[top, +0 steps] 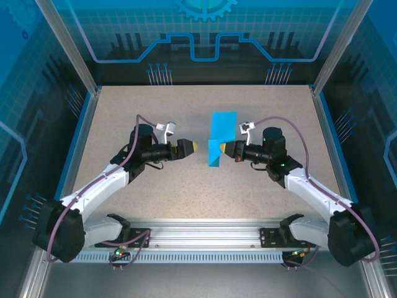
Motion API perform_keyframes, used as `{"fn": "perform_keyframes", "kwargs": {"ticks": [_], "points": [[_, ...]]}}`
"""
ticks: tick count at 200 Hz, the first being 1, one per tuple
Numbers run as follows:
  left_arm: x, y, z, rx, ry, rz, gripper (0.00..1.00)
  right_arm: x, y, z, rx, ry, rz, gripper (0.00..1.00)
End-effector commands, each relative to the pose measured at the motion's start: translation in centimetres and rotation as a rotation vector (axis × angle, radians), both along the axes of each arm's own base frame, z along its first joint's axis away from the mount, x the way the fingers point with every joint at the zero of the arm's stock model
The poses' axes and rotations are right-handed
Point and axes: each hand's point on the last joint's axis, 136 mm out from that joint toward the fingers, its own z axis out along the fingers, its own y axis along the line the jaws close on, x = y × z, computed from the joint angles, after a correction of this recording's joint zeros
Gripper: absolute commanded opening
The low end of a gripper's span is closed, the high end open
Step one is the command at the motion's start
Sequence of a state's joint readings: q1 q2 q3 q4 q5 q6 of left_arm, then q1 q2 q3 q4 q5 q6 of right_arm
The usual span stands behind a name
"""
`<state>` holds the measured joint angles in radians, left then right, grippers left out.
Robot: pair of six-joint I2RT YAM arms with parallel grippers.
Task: Fold a paper plane with a square sheet of paper (fold left side to right side)
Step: Turn over the paper at the center of the table.
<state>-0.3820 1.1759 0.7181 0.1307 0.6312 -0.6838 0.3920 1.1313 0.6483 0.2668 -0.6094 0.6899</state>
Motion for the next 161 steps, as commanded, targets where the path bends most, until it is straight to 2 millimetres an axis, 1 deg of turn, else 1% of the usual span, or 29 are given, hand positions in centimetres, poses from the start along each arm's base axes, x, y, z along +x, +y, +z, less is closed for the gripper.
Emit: {"fn": "perform_keyframes", "kwargs": {"ticks": [1, 12, 29, 49, 66, 96, 129, 161], "points": [[-1.3, -1.3, 3.9, -0.128, -0.068, -0.104, 0.99, -1.3, 0.7, 5.2, 0.076, -0.144, 0.105, 0.02], [-1.7, -1.8, 4.7, -0.144, -0.091, -0.133, 0.99, -1.6, 0.9, 6.4, 0.097, -0.161, 0.122, 0.02], [-2.3, -2.6, 5.8, -0.155, -0.121, -0.174, 0.99, -2.2, 1.4, 7.4, 0.114, -0.175, 0.144, 0.02], [-2.9, -3.5, 6.9, -0.168, -0.150, -0.208, 0.99, -2.8, 2.2, 8.2, 0.126, -0.186, 0.173, 0.02], [-3.1, -4.0, 7.5, -0.172, -0.161, -0.224, 0.99, -3.2, 2.7, 8.9, 0.144, -0.194, 0.195, 0.02], [-3.5, -4.7, 8.4, -0.184, -0.181, -0.253, 0.95, -3.6, 3.5, 9.2, 0.174, -0.178, 0.212, 0.02], [-3.7, -5.0, 9.1, -0.196, -0.189, -0.263, 0.85, -3.6, 3.9, 9.1, 0.199, -0.153, 0.214, 0.02], [-3.9, -5.0, 9.3, -0.195, -0.197, -0.260, 0.70, -3.6, 3.9, 8.2, 0.178, -0.130, 0.199, 0.02]]}}
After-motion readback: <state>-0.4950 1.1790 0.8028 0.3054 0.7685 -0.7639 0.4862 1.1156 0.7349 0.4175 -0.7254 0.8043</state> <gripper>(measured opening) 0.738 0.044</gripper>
